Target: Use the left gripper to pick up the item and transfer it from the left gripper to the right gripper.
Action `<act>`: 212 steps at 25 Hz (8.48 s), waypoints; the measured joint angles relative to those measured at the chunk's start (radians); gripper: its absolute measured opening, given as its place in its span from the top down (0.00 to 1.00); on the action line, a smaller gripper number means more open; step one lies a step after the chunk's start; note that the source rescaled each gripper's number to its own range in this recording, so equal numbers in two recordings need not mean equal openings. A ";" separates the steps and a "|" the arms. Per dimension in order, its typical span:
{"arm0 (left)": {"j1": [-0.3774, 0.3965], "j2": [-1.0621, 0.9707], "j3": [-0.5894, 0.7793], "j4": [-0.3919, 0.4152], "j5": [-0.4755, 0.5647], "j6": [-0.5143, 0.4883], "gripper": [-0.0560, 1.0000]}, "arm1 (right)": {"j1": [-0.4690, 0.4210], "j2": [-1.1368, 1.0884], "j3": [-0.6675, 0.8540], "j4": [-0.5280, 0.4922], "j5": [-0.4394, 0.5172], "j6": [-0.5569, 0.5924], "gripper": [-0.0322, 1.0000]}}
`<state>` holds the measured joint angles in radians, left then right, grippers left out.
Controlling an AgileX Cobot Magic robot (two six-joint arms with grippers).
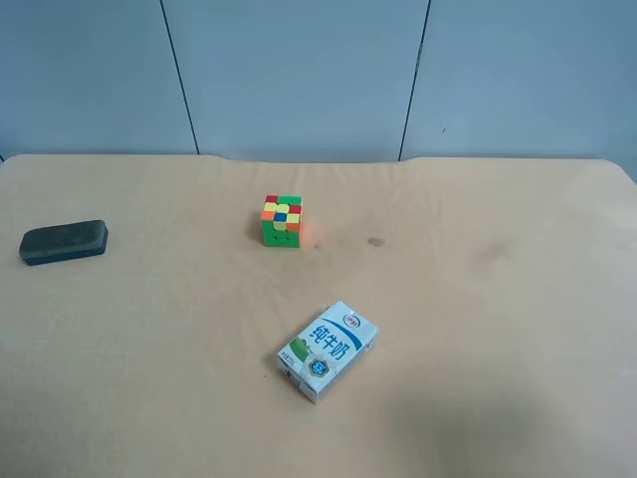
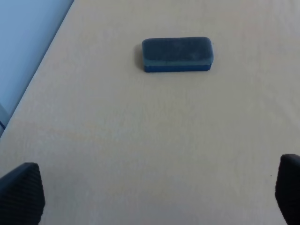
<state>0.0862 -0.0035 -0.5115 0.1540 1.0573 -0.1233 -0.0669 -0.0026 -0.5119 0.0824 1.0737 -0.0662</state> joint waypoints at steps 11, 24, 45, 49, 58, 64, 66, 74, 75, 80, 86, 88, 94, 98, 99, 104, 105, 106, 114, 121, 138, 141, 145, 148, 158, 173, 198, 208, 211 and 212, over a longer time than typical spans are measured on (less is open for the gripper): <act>0.000 0.219 -0.109 0.000 -0.002 0.076 0.00 | 0.000 0.000 0.000 0.000 0.000 0.000 0.00; -0.056 1.131 -0.507 -0.190 -0.089 0.572 0.00 | 0.000 0.000 0.000 0.000 0.000 0.000 0.00; -0.054 1.858 -0.780 -0.143 -0.278 1.128 0.00 | 0.000 0.000 0.000 0.000 0.000 0.000 0.00; 0.011 1.903 -0.780 -0.142 -0.347 1.224 0.00 | 0.000 0.000 0.000 0.000 0.000 0.000 0.00; 0.100 2.006 -0.780 -0.146 -0.394 1.350 0.00 | 0.000 0.000 0.000 0.000 0.000 0.000 0.00; 0.100 2.063 -0.781 -0.111 -0.424 1.357 0.00 | 0.000 0.000 0.000 0.000 0.000 0.000 0.00; 0.100 2.081 -0.781 -0.096 -0.427 1.357 0.00 | 0.000 0.000 0.000 0.000 0.000 0.000 0.00; 0.100 2.094 -0.782 -0.060 -0.418 1.358 0.42 | 0.000 0.000 0.000 0.000 0.000 0.000 0.00; 0.100 2.094 -0.782 -0.059 -0.418 1.360 0.55 | 0.000 0.000 0.000 0.000 0.000 0.000 0.00; 0.100 2.096 -0.782 -0.053 -0.418 1.361 0.95 | 0.000 0.000 0.000 0.000 0.000 0.000 0.00; 0.100 2.092 -0.782 -0.053 -0.417 1.361 0.95 | 0.000 0.000 0.000 0.000 0.000 0.000 0.00; 0.100 2.076 -0.782 -0.053 -0.411 1.361 0.95 | 0.000 0.000 0.000 0.000 0.000 0.000 0.00; 0.100 1.954 -0.782 -0.107 -0.312 1.361 0.95 | 0.000 0.000 0.000 0.000 0.000 0.000 0.00; 0.073 1.844 -0.782 -0.130 -0.226 1.361 0.95 | 0.000 0.000 0.000 0.000 0.000 0.000 0.00; 0.060 1.819 -0.782 -0.130 -0.207 1.359 0.95 | 0.000 0.000 0.000 0.000 0.000 0.000 0.00; -0.041 1.693 -0.782 -0.129 -0.111 1.306 0.95 | 0.000 0.000 0.000 0.000 0.000 0.000 0.00; -0.072 1.673 -0.782 -0.128 -0.084 1.293 0.95 | 0.000 0.000 0.000 0.000 0.000 0.000 0.00; -0.097 1.662 -0.782 -0.128 -0.056 1.280 0.95 | 0.000 0.000 0.000 0.000 0.000 0.000 0.00; -0.388 1.633 -0.782 -0.128 0.021 1.149 0.95 | 0.000 0.000 0.000 0.000 0.000 0.000 0.00; -0.579 1.633 -0.782 -0.132 0.021 1.063 0.95 | 0.000 0.000 0.000 0.000 0.000 0.000 0.00; -0.698 1.633 -0.782 -0.202 -0.028 1.055 0.95 | 0.000 0.000 0.000 0.000 0.000 0.000 0.00; -0.698 1.633 -0.782 -0.204 -0.035 1.055 0.95 | 0.000 0.000 0.000 0.000 0.000 0.000 0.00; -0.698 1.633 -0.782 -0.204 -0.034 1.055 0.95 | 0.000 0.000 0.000 0.000 -0.008 0.000 0.00; -0.698 1.633 -0.782 -0.204 -0.034 1.055 0.95 | 0.000 0.000 0.000 0.006 -0.008 0.000 0.00; -0.698 1.633 -0.782 -0.206 -0.034 1.067 0.95 | 0.000 0.321 -0.071 0.287 -0.081 0.051 0.00; -0.698 1.633 -0.782 -0.206 -0.050 1.081 0.95 | 0.000 1.124 -0.107 1.280 -0.099 -0.856 0.00; -0.698 1.633 -0.782 -0.206 -0.086 1.081 0.95 | 0.310 1.670 -0.210 1.646 0.033 -1.241 0.00; -0.698 1.633 -0.782 -0.206 -0.086 1.081 0.95 | 0.400 1.798 -0.346 1.653 0.032 -1.230 0.00; -0.698 1.633 -0.782 -0.206 -0.086 1.081 0.95 | 0.436 1.834 -0.368 1.653 0.028 -1.230 0.00; -0.698 1.633 -0.782 -0.206 -0.086 1.081 0.95 | 0.446 1.845 -0.379 1.652 0.028 -1.230 0.00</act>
<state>-0.6118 1.6294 -1.2935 -0.0524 0.9716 0.9572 0.3788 1.8424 -0.8907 1.7343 1.1014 -1.2967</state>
